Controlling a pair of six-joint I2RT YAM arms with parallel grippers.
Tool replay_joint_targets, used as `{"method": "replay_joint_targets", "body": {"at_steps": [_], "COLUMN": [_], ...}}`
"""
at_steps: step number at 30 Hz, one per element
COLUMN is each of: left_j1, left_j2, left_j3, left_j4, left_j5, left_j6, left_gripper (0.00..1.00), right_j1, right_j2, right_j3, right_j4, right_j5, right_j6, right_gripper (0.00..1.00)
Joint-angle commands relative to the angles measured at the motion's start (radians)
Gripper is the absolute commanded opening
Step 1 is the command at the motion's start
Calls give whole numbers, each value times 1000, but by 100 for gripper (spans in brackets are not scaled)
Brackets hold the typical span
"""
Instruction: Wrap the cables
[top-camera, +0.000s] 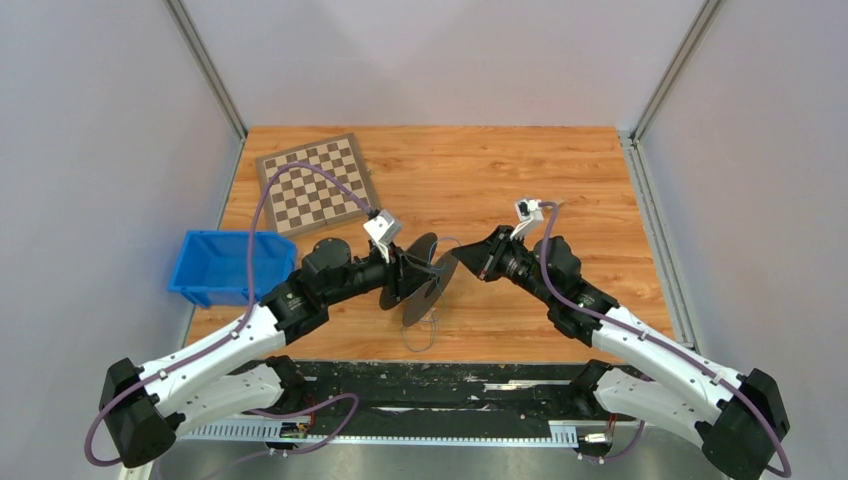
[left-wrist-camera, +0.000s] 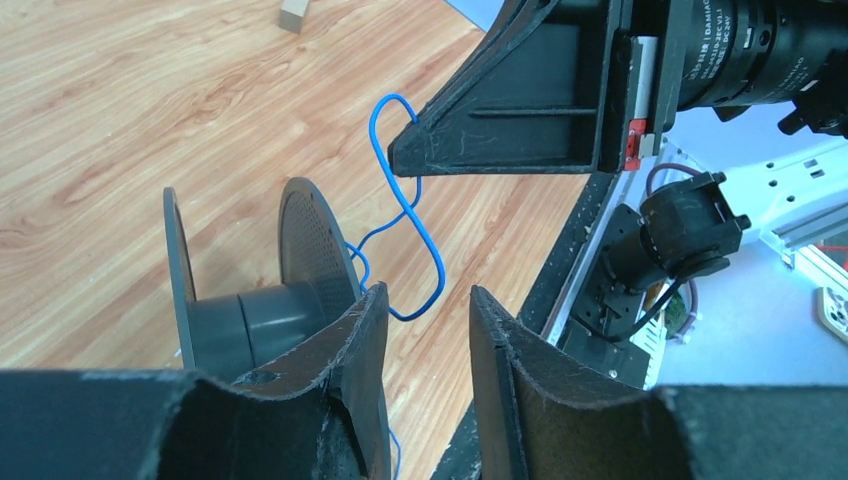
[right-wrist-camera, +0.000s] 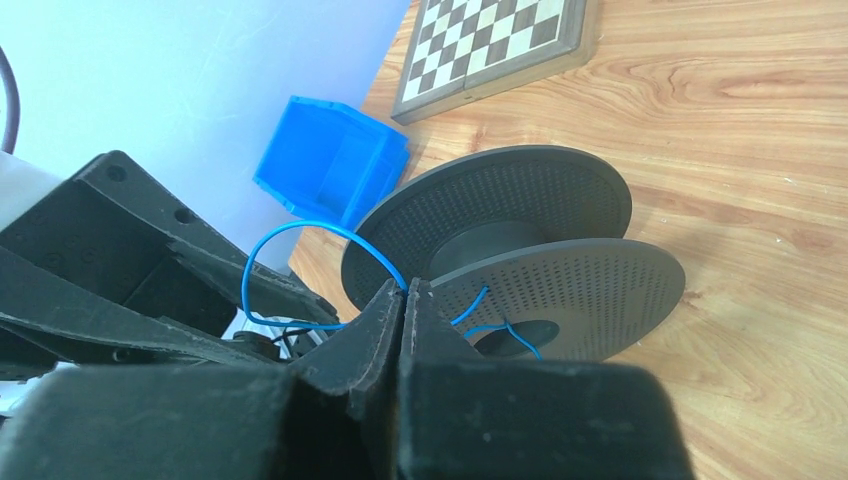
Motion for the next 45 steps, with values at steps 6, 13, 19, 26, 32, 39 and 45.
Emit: {"method": "replay_joint_targets", "body": {"at_steps": [6, 13, 19, 26, 32, 39, 45], "left_j1": [2, 2, 3, 2, 3, 2, 2], "left_j2": [-37, -65, -28, 49, 133, 154, 187], "left_j3": [-30, 71, 306, 431, 463, 383, 350], "left_j4": [76, -143, -603, -924, -1000, -835, -748], "left_j5": [-28, -166, -229, -275, -256, -363, -408], "left_j6": [-4, -27, 3, 25, 36, 64, 93], "left_gripper": [36, 1, 0, 0, 0, 7, 11], "right_j1": [-4, -4, -4, -4, -3, -3, -3], "right_j2": [-19, 22, 69, 142, 142, 149, 148], "right_j3": [-13, 14, 105, 133, 133, 133, 127], "right_j4": [71, 58, -11, -18, -24, -47, -79], "right_j5": [3, -63, -115, -186, -179, -193, -208], "right_j6": [38, -110, -293, -402, -439, -456, -446], "right_gripper": [0, 0, 0, 0, 0, 0, 0]}}
